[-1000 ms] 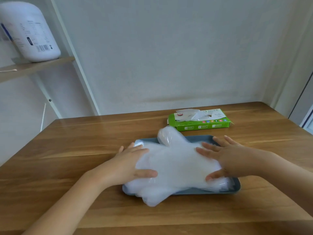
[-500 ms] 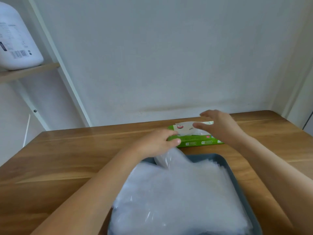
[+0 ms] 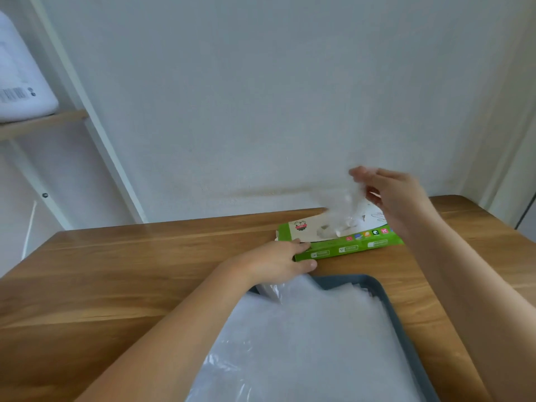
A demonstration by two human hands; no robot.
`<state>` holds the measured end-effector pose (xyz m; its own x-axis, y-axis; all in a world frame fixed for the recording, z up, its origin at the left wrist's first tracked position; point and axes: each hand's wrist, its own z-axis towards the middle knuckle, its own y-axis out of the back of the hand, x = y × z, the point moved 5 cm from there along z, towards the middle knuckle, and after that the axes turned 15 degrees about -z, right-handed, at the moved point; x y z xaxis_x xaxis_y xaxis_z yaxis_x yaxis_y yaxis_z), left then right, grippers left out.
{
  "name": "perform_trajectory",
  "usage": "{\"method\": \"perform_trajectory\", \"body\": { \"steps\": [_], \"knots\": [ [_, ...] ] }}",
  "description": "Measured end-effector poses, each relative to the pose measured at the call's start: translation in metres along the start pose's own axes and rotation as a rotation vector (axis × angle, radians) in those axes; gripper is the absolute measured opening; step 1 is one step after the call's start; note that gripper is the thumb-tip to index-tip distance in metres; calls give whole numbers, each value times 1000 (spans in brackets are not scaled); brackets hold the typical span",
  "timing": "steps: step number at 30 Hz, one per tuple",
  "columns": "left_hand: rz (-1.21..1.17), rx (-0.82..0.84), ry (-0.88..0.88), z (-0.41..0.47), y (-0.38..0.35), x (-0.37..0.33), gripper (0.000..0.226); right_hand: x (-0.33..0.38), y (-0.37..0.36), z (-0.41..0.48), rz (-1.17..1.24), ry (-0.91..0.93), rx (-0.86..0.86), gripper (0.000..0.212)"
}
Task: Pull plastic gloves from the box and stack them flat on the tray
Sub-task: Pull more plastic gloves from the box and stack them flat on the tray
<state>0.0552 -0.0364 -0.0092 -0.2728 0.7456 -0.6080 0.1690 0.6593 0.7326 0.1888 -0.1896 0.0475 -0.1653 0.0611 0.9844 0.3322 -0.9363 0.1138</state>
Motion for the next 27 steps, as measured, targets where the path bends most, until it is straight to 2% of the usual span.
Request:
{"method": "perform_trajectory", "body": {
  "steps": [5, 9, 11, 13, 14, 16, 17, 19, 20, 22, 24, 25, 27],
  "knots": [
    [88, 33, 40, -4, -6, -8, 61, 35, -2, -20, 254, 6, 114, 20],
    [48, 52, 113, -8, -5, -14, 59, 65, -11, -47, 318, 62, 236, 24],
    [-163, -61, 75, -15, 5, -19, 46, 73, -16, -60, 315, 79, 296, 25],
    [-627, -183, -30, -31, 17, -23, 22, 73, -19, -69, 309, 77, 329, 26],
    [-878, -242, -98, -38, 25, -31, 24, 73, -19, -73, 320, 78, 332, 29],
    [-1279, -209, -254, -39, 37, -41, 46, 72, -19, -80, 356, 83, 340, 33],
    [-1368, -167, -302, -39, 41, -47, 68, 71, -19, -82, 355, 81, 337, 31],
    [-1305, -59, -316, -43, 39, -54, 105, 69, -16, -84, 325, 65, 291, 28],
    [-1223, -36, -324, -46, 36, -57, 106, 68, -16, -85, 302, 51, 264, 28],
    [-1030, -90, -333, -55, 29, -61, 82, 64, -15, -84, 241, 21, 215, 28],
    [-934, -225, -340, -59, 24, -61, 33, 62, -14, -84, 186, -9, 180, 30],
    [-956, -290, -338, -60, 23, -58, 20, 61, -11, -84, 111, -13, 168, 31],
    [-1067, -369, -326, -66, 22, -54, 13, 55, -3, -89, -172, -24, 201, 46]
  ]
}}
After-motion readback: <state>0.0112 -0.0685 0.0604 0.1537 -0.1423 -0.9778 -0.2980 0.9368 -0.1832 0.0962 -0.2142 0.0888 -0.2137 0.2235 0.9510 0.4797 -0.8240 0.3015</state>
